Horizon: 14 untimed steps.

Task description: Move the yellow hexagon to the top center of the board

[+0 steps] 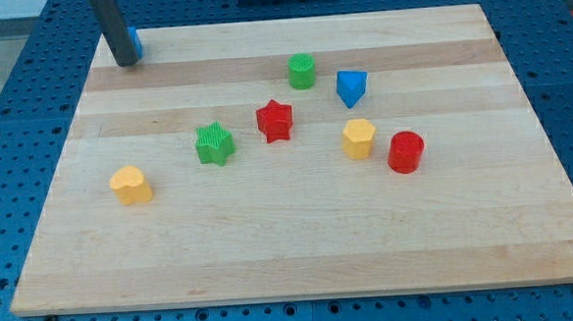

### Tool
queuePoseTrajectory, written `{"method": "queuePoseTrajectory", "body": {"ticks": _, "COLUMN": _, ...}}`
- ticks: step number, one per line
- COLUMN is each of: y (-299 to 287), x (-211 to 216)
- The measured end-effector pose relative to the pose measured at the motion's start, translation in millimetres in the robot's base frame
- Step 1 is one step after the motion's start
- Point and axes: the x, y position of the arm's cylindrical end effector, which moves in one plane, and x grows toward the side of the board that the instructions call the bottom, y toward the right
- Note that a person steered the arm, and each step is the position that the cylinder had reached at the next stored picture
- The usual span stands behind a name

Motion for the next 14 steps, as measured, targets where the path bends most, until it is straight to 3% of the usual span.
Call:
{"method": "queuePoseTrajectory", "body": {"ticks": 5, "y": 70, "x": 160}}
{"method": "queuePoseTrajectory", "body": {"ticks": 8, "y": 102, "x": 221}}
{"method": "queuePoseTrajectory", "body": {"ticks": 9, "y": 143, "x": 247}}
{"method": "queuePoseTrajectory", "body": {"ticks": 11, "y": 259, "x": 250}}
{"method": "queuePoseTrajectory", "body": {"ticks": 14, "y": 310, "x": 203}}
